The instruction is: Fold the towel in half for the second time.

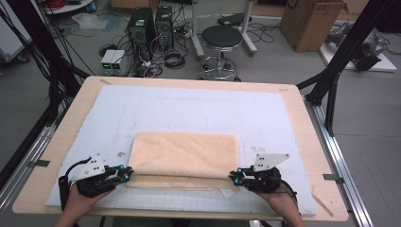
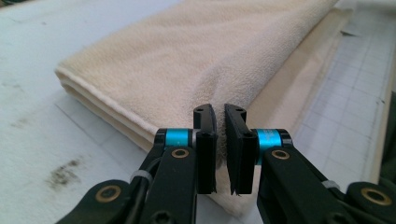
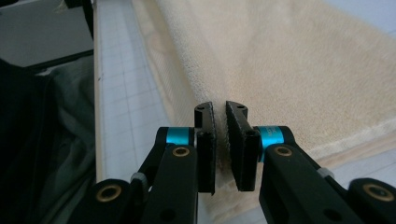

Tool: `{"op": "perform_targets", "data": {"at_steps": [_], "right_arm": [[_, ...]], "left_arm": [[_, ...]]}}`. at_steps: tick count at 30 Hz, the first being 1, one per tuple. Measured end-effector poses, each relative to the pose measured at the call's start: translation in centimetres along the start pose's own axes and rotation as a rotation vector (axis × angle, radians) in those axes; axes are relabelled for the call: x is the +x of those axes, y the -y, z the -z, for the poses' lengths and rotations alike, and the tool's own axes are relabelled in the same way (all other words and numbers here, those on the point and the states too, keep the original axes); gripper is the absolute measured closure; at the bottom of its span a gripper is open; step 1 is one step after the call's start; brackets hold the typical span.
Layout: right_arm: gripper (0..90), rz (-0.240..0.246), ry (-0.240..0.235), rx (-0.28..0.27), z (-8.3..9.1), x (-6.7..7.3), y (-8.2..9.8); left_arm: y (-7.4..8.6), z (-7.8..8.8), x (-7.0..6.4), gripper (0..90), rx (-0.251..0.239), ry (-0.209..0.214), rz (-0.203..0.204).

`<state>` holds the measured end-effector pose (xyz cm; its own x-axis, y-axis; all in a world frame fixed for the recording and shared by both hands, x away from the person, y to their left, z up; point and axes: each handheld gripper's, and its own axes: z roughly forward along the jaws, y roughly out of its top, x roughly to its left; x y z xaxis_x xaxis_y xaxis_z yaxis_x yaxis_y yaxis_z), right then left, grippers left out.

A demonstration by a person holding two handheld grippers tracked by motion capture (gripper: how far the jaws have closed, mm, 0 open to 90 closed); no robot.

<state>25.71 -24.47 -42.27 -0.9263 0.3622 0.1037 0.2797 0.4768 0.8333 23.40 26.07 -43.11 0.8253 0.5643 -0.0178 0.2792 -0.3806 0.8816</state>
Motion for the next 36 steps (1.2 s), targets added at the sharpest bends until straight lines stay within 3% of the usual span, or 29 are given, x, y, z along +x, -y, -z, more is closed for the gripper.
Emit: {"op": "perform_targets", "data": {"at_steps": [6,11,13,14,15,17,19,22,24,29,36], "right_arm": [[82.3,-0.012,-0.020,0.023,-0.2,0.0,0.5],[81.6,-0.016,-0.025,0.041,-0.4,-0.1,0.8],[73.2,-0.041,-0.036,0.054,-0.6,-0.2,1.0],[67.0,-0.057,-0.043,0.060,-0.7,-0.4,1.1],[64.3,-0.080,-0.062,0.065,-0.7,-0.5,1.2],[57.5,-0.089,-0.075,0.034,-0.3,-0.6,0.9],[52.8,-0.104,-0.082,-0.006,0.1,-0.7,0.5],[54.1,-0.109,-0.070,-0.064,0.2,-0.7,-0.9],[60.1,-0.103,-0.042,-0.065,-0.4,-0.4,-1.9],[73.7,-0.090,-0.055,-0.062,-3.1,0.1,-4.3],[80.0,-0.049,-0.083,0.065,-8.2,0.6,-6.3]], "left_arm": [[0.3,-0.1,-0.3,82.9,0.021,-0.006,-0.005],[0.6,-0.1,-0.6,82.9,0.037,0.024,-0.003],[0.7,0.0,-0.6,78.4,0.036,0.050,0.010],[0.5,0.2,-0.5,71.2,0.029,0.063,0.026],[0.3,0.5,-0.5,66.3,-0.002,0.081,0.039],[-0.4,0.8,-0.4,61.4,-0.050,0.096,0.056],[-1.1,0.8,-0.3,58.7,-0.066,0.103,0.051],[-2.2,-0.4,-0.3,59.8,-0.062,0.091,0.054],[-2.7,-1.5,-0.2,65.4,-0.048,0.085,0.064],[-3.9,-4.4,0.0,74.9,0.014,0.085,0.071],[-4.1,-6.6,-0.4,80.3,0.080,0.119,0.064]]}}
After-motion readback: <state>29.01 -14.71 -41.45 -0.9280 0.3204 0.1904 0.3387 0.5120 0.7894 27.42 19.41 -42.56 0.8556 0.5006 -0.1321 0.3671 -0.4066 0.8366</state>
